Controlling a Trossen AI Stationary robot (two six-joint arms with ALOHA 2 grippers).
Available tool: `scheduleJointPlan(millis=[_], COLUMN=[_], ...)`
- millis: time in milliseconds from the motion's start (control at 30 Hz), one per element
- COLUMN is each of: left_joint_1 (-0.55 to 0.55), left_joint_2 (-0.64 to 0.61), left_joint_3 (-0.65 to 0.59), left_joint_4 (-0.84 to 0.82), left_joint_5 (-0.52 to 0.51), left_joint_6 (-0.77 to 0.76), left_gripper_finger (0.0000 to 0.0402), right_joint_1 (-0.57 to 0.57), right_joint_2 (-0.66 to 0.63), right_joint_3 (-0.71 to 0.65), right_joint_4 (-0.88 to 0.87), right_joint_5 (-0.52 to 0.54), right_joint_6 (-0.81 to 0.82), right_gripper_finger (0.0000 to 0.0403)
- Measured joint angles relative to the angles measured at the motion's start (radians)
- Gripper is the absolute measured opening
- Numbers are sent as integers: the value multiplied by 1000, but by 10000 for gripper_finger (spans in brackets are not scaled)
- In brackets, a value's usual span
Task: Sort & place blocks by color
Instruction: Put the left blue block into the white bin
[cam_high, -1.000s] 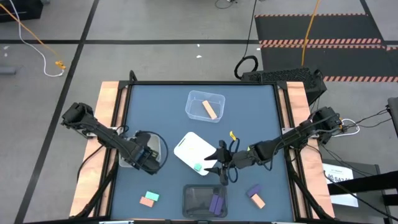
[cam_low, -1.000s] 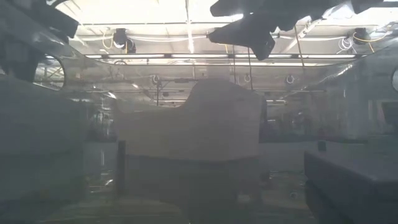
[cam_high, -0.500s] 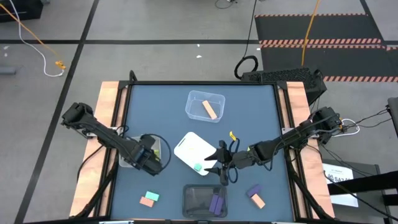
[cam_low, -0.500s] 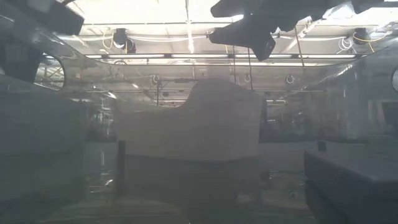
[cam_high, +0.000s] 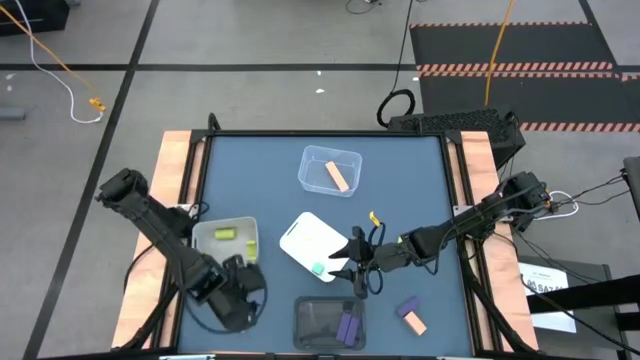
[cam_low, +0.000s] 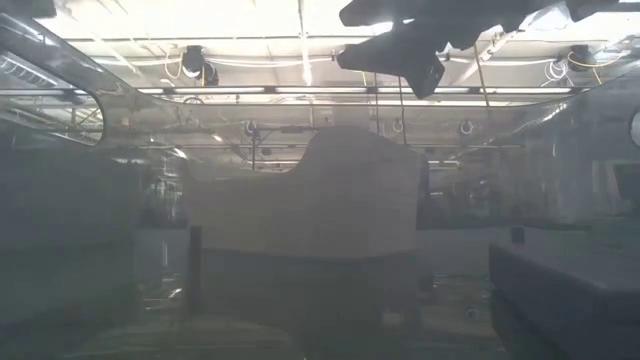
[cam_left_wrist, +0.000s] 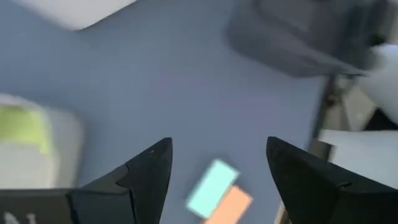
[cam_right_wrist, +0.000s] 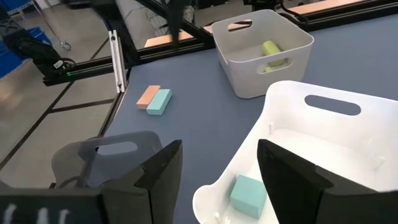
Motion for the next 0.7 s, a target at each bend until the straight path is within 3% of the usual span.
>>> scheduleJointPlan(millis=[100,500,700], left_joint_1=[-37,-103,-109], left_joint_2=[31,252,327], left_joint_3=[1,-1,0], left_joint_4=[85,90,90], left_joint_5=[-15,-15,83], left_joint_6=[60,313,359], left_gripper_finger=[259,241,226], right_joint_1=[0,18,18], right_joint_2=[0,0,0], right_joint_3=[0,1,1], right_joint_4=[0,0,1], right_joint_5=[0,-2,-2], right_joint_6=[0,3,11], right_gripper_finger=[201,201,201])
